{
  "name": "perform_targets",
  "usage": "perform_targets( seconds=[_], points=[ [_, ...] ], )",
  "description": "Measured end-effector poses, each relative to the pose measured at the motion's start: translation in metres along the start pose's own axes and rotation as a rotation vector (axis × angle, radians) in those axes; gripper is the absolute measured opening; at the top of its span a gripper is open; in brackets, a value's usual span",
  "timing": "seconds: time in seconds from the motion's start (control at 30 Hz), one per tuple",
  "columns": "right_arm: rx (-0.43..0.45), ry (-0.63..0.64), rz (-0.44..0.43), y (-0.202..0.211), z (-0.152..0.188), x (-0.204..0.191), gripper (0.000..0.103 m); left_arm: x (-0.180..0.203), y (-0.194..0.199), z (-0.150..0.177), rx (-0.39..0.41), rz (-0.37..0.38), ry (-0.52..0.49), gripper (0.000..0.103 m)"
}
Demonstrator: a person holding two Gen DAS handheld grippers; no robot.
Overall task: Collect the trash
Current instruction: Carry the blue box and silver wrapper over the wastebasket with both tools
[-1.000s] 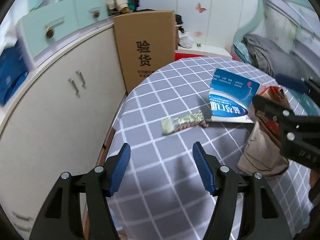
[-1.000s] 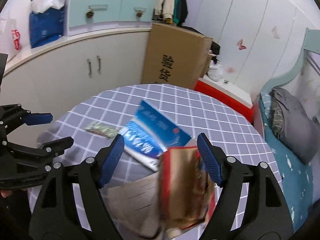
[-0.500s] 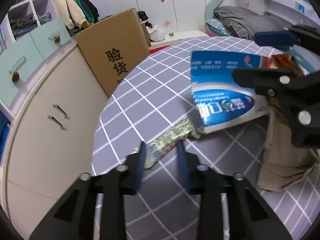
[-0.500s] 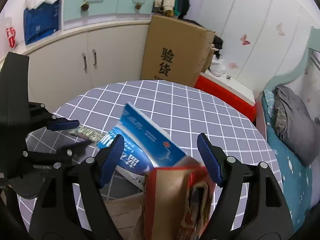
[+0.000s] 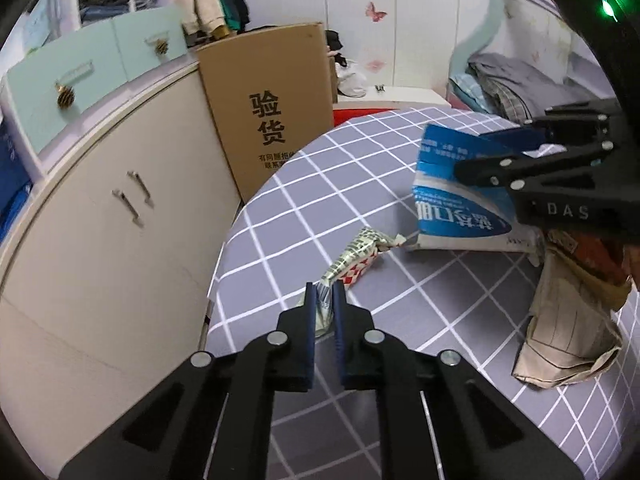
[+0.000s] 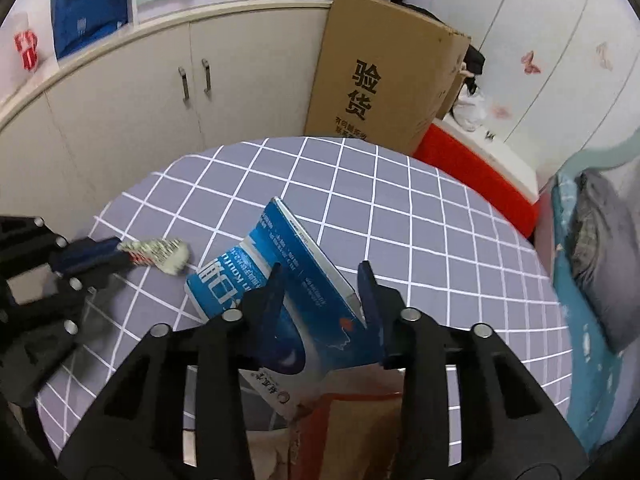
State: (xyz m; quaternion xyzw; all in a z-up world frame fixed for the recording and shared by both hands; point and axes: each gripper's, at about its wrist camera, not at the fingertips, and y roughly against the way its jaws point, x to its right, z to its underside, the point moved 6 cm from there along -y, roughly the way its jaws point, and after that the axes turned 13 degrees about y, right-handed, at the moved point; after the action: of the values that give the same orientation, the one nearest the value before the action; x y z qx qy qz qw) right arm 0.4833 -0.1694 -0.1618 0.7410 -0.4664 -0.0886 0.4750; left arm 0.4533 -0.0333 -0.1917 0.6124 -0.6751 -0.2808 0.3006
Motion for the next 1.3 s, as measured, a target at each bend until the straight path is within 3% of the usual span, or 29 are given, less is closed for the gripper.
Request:
perform_targets(
  seconds=[0.03,0.1,0.17,0.4,0.53,0.83,1.03,1.3],
  points=[
    [0.008,0.014,0.021,0.004,-0.001,-0.002,0.028,-0.003,0.0,0.001,-0.001,-0.003,0.013,0.007],
    [0.04,0.015,0.05,0.014,-0.005,-0.002,0.013,-0.01,0.002,0.002,-0.005,-0.001,0.049,0.007],
    [0.083,0.013,0.067,0.027,-0.01,-0.004,0.009,-0.017,0.007,0.003,0.001,-0.003,0.085,0.007],
    [0.239,0.059,0.169,0.084,-0.036,-0.024,0.007,-0.038,0.036,0.004,0.051,0.013,0.204,0.007],
    [0.294,0.069,0.148,0.11,-0.048,-0.044,0.007,-0.054,0.06,0.008,0.086,0.02,0.249,0.007],
    [0.336,0.151,0.012,0.128,-0.071,-0.139,0.008,-0.133,0.109,0.049,0.154,-0.038,0.417,0.007],
    [0.346,0.142,-0.162,0.117,-0.086,-0.221,0.008,-0.208,0.117,0.108,0.126,-0.098,0.583,0.007],
    [0.279,0.178,-0.298,0.073,-0.097,-0.329,0.008,-0.292,0.1,0.171,0.063,-0.179,0.75,0.007]
  ],
)
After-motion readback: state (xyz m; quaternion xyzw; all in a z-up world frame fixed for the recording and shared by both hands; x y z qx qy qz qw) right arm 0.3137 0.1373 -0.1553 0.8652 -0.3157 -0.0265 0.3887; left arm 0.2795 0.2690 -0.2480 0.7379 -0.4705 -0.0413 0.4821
